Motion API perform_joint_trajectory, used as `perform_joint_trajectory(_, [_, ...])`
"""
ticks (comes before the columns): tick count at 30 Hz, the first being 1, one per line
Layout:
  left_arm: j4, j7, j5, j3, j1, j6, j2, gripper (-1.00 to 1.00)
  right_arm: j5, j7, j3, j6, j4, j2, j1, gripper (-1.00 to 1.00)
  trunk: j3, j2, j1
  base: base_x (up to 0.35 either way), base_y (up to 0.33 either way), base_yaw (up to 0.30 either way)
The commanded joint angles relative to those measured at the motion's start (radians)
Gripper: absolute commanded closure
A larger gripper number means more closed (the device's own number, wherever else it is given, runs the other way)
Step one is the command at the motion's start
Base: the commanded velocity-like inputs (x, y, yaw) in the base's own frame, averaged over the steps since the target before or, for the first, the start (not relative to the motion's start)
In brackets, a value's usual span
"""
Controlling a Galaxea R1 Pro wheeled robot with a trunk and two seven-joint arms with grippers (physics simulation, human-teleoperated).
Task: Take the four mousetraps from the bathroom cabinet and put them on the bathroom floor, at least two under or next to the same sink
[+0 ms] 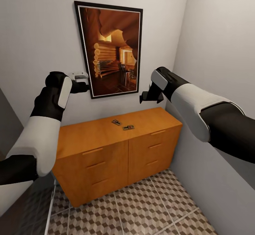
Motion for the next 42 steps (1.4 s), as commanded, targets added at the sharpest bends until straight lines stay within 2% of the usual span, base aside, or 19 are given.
perform_joint_trajectory(1, [-0.001,0.009,0.01,-0.002,-0.001,0.003,0.001,-1.0,-0.01,-0.007,0.005,0.003,0.0,0.0,-0.001,-1.0,-0.002,-0.002,0.001,0.035,0.008,0.0])
perform_joint_trajectory(23, [-0.004,0.009,0.011,-0.002,0.0,0.003,0.001,-1.0,-0.01,-0.001,0.005,0.003,0.003,0.0,0.002,-1.0,-0.002,-0.002,0.001,0.072,0.002,0.0])
perform_joint_trajectory(42, [-0.015,0.009,0.011,0.0,0.016,0.003,0.001,-1.0,-0.01,0.001,0.005,0.003,0.015,0.0,0.007,-1.0,-0.002,-0.002,0.001,0.013,0.0,0.0])
